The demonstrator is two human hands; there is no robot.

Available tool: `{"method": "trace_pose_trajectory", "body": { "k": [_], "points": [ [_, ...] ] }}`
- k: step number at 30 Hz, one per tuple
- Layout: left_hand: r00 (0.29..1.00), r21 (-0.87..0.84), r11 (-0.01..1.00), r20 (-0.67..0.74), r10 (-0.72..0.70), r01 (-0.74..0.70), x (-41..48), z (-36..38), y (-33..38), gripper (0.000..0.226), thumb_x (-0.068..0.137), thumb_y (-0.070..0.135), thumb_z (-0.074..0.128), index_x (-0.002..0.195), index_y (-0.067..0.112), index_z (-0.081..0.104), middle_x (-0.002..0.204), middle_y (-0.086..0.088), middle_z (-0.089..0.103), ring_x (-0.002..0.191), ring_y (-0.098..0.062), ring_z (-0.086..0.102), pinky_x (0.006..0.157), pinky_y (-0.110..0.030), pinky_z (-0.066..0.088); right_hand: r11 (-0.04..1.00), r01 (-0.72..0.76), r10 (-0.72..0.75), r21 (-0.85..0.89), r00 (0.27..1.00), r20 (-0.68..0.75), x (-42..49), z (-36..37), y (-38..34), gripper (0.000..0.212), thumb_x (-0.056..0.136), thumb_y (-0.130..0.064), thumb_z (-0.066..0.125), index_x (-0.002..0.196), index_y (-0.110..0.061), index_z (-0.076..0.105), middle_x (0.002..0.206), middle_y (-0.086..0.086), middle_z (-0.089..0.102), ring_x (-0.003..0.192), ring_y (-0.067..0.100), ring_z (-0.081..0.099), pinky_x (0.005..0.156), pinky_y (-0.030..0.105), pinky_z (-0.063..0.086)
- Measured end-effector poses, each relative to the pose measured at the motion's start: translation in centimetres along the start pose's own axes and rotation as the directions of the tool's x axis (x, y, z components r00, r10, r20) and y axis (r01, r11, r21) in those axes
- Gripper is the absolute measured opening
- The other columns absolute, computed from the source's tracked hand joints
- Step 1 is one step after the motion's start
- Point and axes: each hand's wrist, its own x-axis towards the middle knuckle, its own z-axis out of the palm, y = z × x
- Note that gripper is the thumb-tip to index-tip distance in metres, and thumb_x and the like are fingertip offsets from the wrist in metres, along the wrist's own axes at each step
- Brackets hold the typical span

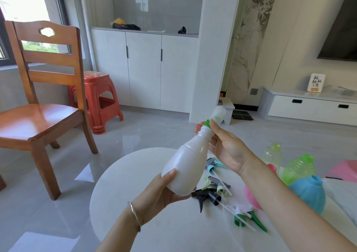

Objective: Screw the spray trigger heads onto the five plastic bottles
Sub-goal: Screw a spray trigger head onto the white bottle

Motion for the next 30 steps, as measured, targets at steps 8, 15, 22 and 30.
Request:
{"method": "trace_pose_trajectory", "body": {
  "k": [8, 15, 22, 30],
  "points": [
    [0.981, 0.162, 0.976, -0.105, 0.161, -0.143, 0.3, -1.3, 0.6, 0.075, 0.061, 0.054, 0.080, 0.125, 0.024, 0.056, 0.120, -0.010, 0.065, 0.112, -0.031, 0.062, 0.082, -0.035, 0.055, 0.998, 0.031, -0.030, -0.062, 0.999, 0.024, 2.2, 1.6, 0.4, 0.021, 0.073, -0.035, 0.065, 0.076, -0.017, 0.076, 0.104, 0.003, 0.074, 0.106, 0.011, 0.066, 0.089, 0.030, 0.048],
    [0.984, 0.137, 0.984, -0.125, 0.127, -0.110, 0.1, -4.1, 1.9, 0.075, 0.066, 0.053, 0.076, 0.131, 0.028, 0.048, 0.128, -0.006, 0.061, 0.117, -0.026, 0.059, 0.091, -0.036, 0.052, 0.983, 0.124, -0.121, -0.132, 0.992, 0.031, 4.8, 3.4, 2.4, 0.027, 0.075, -0.041, 0.062, 0.087, -0.018, 0.070, 0.094, -0.003, 0.073, 0.096, 0.007, 0.066, 0.084, 0.024, 0.048],
    [0.809, 0.736, 0.667, -0.318, 0.495, -0.119, 0.8, -7.1, 3.3, 0.073, 0.060, 0.058, 0.074, 0.126, 0.045, 0.045, 0.124, 0.024, 0.055, 0.112, 0.009, 0.051, 0.092, -0.017, 0.043, 0.909, 0.249, -0.220, -0.335, 0.968, 0.123, 8.3, 7.0, 5.0, 0.034, 0.071, -0.047, 0.063, 0.096, -0.024, 0.067, 0.099, -0.006, 0.072, 0.105, 0.010, 0.064, 0.096, 0.028, 0.046],
    [0.782, 0.782, 0.622, -0.360, 0.508, -0.044, 3.8, -13.0, 3.0, 0.066, 0.070, 0.034, 0.079, 0.126, 0.035, 0.045, 0.118, 0.018, 0.059, 0.113, -0.002, 0.053, 0.098, -0.034, 0.046, 0.845, 0.218, -0.122, -0.488, 0.968, 0.221, 12.8, 8.5, 10.5, 0.023, 0.079, -0.045, 0.067, 0.099, -0.034, 0.064, 0.107, -0.009, 0.070, 0.104, 0.006, 0.062, 0.087, 0.022, 0.048]
  ]
}}
